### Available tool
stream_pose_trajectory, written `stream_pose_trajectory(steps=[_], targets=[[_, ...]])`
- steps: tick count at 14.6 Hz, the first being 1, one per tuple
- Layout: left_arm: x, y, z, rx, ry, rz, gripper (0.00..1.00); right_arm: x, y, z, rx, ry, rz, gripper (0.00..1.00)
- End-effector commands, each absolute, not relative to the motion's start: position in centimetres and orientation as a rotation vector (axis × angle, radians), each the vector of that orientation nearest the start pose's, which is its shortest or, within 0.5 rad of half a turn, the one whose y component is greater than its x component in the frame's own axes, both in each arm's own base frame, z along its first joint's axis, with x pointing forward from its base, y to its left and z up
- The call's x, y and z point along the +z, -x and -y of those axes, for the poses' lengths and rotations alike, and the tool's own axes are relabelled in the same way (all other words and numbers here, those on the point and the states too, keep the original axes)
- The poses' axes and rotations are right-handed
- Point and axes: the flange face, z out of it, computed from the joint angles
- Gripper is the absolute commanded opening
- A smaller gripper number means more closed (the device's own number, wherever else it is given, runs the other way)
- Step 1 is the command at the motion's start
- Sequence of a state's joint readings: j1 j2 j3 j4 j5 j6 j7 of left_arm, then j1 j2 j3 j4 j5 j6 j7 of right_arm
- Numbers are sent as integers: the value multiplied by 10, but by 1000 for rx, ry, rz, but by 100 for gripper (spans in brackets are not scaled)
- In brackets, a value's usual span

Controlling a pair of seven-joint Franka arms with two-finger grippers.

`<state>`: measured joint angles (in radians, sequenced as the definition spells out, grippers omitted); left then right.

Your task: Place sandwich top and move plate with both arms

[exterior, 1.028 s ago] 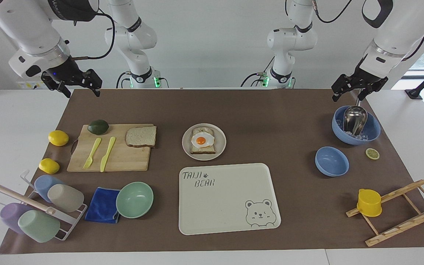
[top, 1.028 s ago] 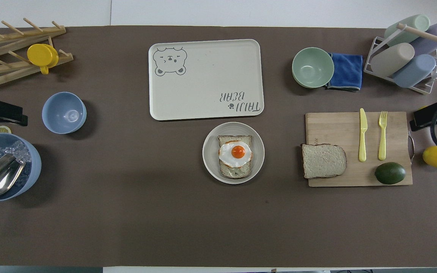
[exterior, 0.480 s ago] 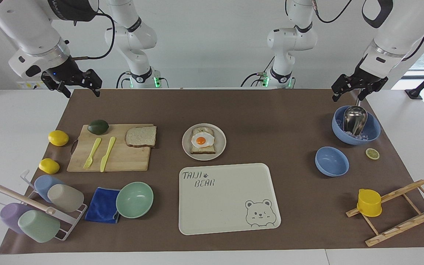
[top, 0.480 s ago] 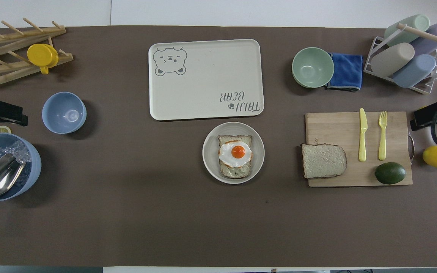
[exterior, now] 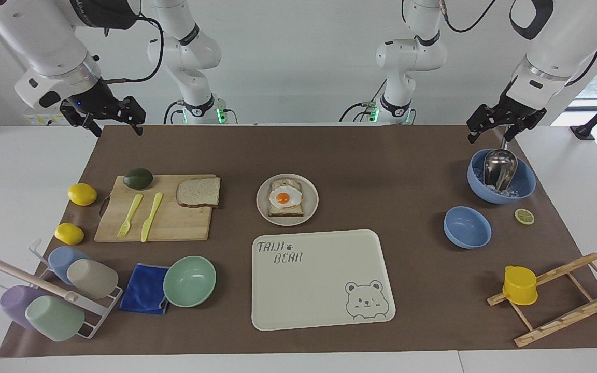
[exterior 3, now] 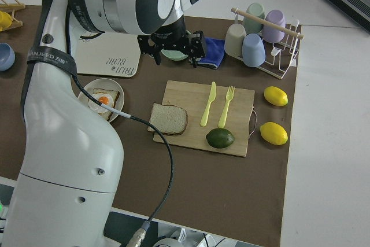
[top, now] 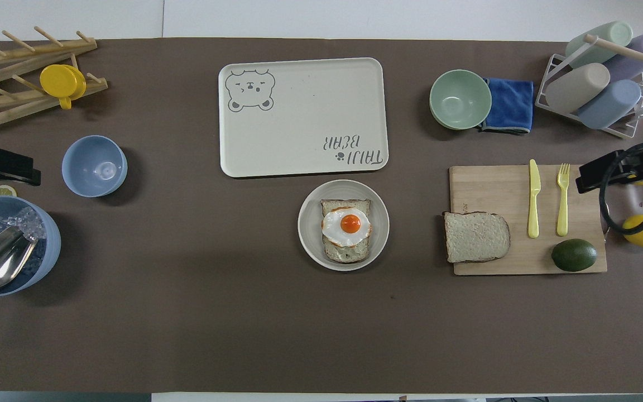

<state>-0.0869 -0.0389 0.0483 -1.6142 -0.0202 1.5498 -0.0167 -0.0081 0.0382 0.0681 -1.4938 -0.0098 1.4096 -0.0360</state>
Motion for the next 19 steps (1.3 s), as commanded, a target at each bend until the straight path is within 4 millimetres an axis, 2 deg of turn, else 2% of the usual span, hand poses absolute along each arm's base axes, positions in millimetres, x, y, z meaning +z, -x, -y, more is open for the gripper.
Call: stream_pose_trajectory(steps=[1, 2, 4, 5, 7, 9, 11, 12, 15, 16, 17, 19], targets=[[627, -535, 20, 49, 3148, -46, 100, 594, -557, -107, 211, 3212, 146, 100], [627, -535, 20, 49, 3148, -46, 100, 582, -562, -119, 219, 3215, 144, 100], [627, -535, 20, 49, 3148, -46, 100, 537, -575, -143, 221, 3213, 212, 100], [627, -535, 20, 49, 3148, -46, 100, 517, -574, -148, 205, 3214, 226, 100], [627, -535, 20, 49, 3148, -46, 100, 469, -564, -163, 181, 3219, 263, 100], [627, -535, 20, 49, 3148, -46, 100, 428, -553, -166, 133, 3226, 258, 100], [627, -535, 20, 49, 3148, -46, 100, 394, -529, -164, 82, 3226, 273, 100], [627, -535, 20, 49, 3148, -46, 100, 381, -513, -169, 59, 3224, 298, 100], [627, -535, 20, 49, 3148, -46, 100, 359, -488, -162, 95, 3240, 280, 100], [627, -535, 20, 49, 3148, -46, 100, 350, -482, -166, 103, 3250, 260, 100], [627, -535, 20, 49, 3148, -46, 100, 343, -477, -178, 95, 3297, 295, 100], [627, -535, 20, 49, 3148, -46, 100, 334, -475, -183, 23, 3495, 322, 100]])
